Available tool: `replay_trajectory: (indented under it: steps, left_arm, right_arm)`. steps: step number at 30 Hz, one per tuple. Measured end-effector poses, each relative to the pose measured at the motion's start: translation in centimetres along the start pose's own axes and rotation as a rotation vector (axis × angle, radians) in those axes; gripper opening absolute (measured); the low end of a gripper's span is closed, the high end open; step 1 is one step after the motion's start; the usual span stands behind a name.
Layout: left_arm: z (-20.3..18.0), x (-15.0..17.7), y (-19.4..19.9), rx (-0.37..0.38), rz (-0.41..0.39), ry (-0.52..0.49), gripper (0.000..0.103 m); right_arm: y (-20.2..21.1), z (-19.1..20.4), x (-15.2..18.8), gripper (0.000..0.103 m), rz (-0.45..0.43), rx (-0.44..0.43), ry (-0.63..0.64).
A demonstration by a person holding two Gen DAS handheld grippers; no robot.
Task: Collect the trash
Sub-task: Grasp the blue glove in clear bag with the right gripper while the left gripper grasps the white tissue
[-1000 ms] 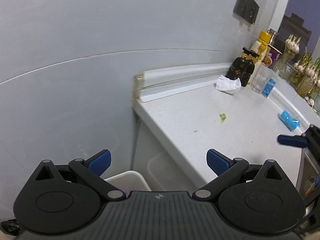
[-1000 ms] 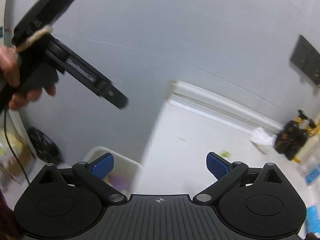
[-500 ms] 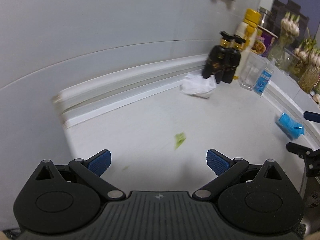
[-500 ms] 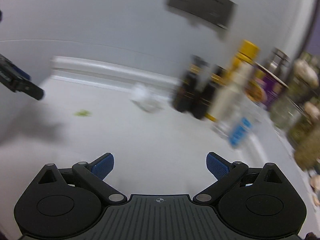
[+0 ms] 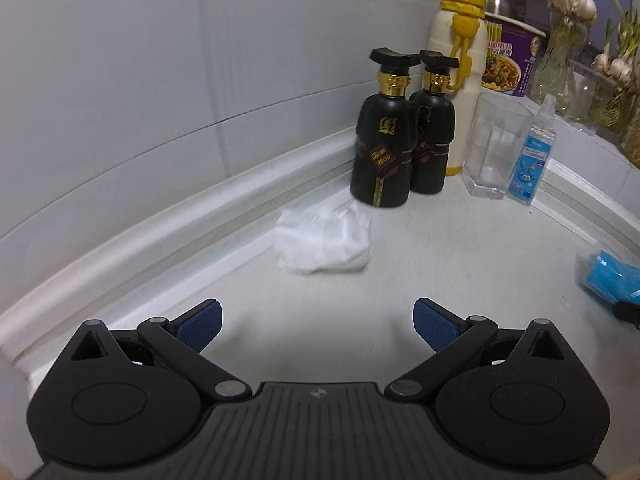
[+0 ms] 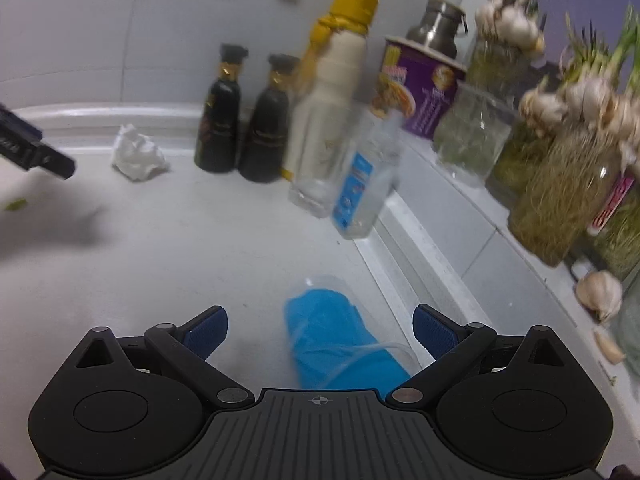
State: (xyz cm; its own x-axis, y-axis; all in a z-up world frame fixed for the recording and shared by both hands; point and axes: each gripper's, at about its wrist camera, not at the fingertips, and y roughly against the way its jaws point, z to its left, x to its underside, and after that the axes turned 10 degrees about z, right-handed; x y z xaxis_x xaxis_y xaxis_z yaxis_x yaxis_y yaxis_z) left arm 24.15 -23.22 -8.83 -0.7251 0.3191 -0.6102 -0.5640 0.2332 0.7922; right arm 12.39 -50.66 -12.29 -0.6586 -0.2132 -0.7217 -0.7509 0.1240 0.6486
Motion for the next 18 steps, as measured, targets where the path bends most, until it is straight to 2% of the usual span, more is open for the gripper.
replay_trajectory:
  steps: [10, 16, 18]
  left_arm:
    - [-2.0, -3.1, -4.2, -0.044, -0.010, -0.059, 0.100]
    - [-2.9, -3.5, -4.7, -0.039, -0.039, -0.113, 0.081]
    - [-3.1, -3.6, -4.6, -0.037, -0.047, -0.132, 0.069]
  right_arm:
    - [-3.0, -1.7, 1.2, 0.100, 0.067, -0.062, -0.050]
    - [-3.6, -2.1, 1.3, 0.098, 0.067, -0.106, -0.107]
    - [-3.5, -2.0, 1.4, 0.098, 0.063, -0.113, -0.117]
